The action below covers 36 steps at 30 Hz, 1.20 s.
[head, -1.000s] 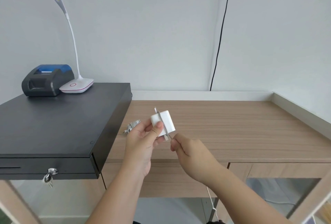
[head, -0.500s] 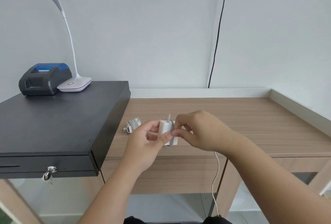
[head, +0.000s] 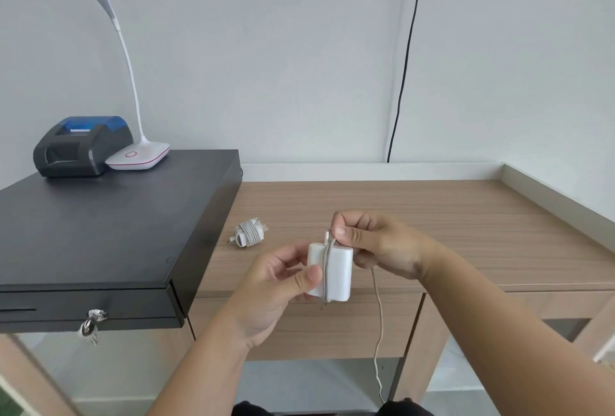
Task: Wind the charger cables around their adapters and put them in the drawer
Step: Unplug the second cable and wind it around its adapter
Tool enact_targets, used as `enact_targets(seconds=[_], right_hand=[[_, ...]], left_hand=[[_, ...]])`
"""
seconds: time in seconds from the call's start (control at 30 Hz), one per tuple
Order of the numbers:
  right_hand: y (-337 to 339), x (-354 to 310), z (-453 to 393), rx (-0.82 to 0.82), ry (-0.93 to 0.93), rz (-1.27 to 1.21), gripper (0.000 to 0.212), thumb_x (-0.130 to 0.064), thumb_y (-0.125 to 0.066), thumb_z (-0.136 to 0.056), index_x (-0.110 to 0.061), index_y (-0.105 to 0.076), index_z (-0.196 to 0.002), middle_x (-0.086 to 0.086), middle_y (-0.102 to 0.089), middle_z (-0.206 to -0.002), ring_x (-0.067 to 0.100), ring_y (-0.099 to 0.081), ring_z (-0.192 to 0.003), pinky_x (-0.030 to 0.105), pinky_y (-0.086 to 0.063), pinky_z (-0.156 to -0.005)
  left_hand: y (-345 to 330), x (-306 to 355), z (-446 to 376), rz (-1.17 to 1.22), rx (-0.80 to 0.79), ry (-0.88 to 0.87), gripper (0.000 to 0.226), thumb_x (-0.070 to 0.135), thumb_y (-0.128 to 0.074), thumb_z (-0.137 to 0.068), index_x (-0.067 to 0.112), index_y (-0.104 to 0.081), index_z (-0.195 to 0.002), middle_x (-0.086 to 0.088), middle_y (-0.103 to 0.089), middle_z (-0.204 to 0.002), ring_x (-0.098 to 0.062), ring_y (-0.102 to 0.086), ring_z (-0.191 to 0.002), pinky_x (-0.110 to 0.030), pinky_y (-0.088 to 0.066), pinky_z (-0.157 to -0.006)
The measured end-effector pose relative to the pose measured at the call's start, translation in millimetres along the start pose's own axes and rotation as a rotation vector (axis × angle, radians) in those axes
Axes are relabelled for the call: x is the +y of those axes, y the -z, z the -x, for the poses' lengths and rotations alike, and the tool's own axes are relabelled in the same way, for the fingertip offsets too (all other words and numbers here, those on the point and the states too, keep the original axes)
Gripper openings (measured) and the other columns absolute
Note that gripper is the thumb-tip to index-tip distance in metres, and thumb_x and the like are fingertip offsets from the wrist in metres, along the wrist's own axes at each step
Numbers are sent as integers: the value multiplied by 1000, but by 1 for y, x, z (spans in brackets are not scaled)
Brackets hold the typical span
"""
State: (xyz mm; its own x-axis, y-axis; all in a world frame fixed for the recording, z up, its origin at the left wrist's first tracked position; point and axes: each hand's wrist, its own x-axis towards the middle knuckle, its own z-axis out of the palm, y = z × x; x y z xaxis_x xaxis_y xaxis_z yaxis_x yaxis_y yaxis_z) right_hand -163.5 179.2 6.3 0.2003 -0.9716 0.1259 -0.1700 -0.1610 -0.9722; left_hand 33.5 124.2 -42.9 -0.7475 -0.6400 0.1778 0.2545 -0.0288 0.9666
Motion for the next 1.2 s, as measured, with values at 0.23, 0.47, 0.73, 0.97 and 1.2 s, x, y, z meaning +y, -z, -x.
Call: enact_targets(seconds=[0.23,0.47,0.73,0.97,1.2], right_hand=[[-30,32,-1,334,50,-124,54,-46,-51,-94,8,-48,-86,15,-36,-73,27,-22,-60,30,-20,-51],[-52,37,0,375,41,-176,30,-23,-41,-102,-2,-54,-86,-8,-40,-48,2,-28,-39,15,-24,-37],[-68,44,14,448,6,683,22,-26,-43,-100,-21,-56,-83,-11,-44,-49,5,-44,-48,23,-34,-51],[-54,12,20,279,-36,1086,22,-30,-40,-100,-19,-58,-100,-1,-56,-70,27,-55,-67,36,-47,-60],[-56,2,24,212,5,1176,15,-21,-43,-97,-22,-56,-103,-11,-48,-74,22,-46,-66,32,-46,-59]], left_hand=[[-17,-9,-6,250,143,-51,66,45,-94,-47,14,-75,-102,-8,-73,-98,-18,-70,-87,-27,-58,-70],[-16,-5,-9,387,253,-164,54,29,-89,-62,7,-69,-107,-9,-71,-98,-17,-70,-86,-23,-56,-64],[-6,-6,-18,132,525,-202,29,18,-71,-78,10,-69,-106,0,-71,-96,-14,-69,-88,-28,-56,-70],[0,-8,-11,-172,500,-241,27,24,-75,-82,11,-69,-105,-3,-73,-92,-16,-69,-77,-25,-53,-62],[1,-8,-11,52,530,-110,22,19,-64,-90,10,-70,-109,-8,-69,-94,-19,-67,-82,-28,-55,-64]])
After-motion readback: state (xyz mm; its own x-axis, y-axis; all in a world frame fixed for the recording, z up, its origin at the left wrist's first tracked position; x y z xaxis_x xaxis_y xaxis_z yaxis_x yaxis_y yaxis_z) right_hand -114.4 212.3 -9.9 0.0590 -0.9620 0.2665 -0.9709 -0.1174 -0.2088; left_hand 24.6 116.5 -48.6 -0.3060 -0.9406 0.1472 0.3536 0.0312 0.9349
